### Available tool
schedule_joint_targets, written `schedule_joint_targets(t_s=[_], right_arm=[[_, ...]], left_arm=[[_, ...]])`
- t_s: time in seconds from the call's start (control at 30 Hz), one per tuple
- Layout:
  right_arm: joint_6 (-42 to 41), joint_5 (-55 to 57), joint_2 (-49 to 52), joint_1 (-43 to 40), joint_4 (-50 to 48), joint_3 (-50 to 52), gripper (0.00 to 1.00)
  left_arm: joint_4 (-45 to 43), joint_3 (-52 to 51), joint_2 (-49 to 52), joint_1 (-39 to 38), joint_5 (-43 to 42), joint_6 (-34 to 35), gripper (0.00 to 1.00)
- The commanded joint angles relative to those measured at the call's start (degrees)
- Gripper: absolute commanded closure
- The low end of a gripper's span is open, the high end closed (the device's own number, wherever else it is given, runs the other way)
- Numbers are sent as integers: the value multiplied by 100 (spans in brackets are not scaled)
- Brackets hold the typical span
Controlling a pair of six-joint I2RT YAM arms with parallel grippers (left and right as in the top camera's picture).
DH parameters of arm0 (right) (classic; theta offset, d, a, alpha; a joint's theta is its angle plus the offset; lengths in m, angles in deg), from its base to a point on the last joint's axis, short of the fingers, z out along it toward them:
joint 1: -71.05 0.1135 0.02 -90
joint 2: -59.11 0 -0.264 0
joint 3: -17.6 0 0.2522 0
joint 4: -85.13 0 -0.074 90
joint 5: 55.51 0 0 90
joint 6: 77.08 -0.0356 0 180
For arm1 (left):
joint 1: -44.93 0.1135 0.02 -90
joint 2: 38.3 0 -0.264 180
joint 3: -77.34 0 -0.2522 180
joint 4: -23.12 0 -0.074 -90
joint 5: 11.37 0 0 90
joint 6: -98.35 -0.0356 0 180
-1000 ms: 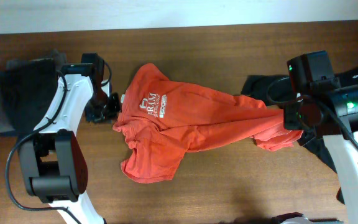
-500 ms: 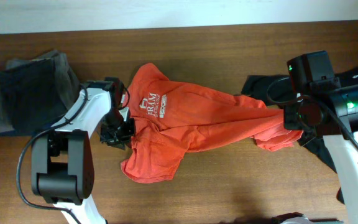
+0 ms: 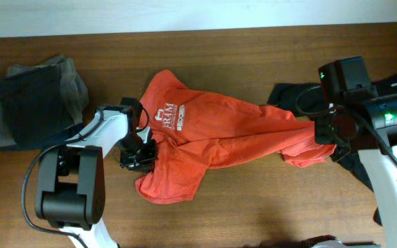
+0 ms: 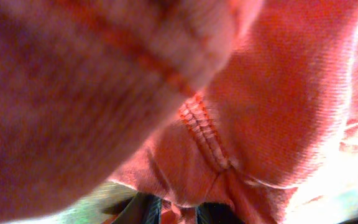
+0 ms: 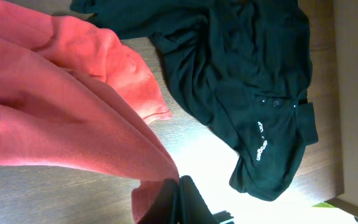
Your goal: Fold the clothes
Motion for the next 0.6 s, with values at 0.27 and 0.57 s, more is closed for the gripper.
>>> schedule_joint_targets(t_s=[0.27,0.57], right_arm=[[-28,52,2,-52,15,-50,96],[-28,50,2,-52,2,-50,96]], left_arm=[[549,205,-564,4,-170,55,76],[328,87,-564,-61,-28,57,74]])
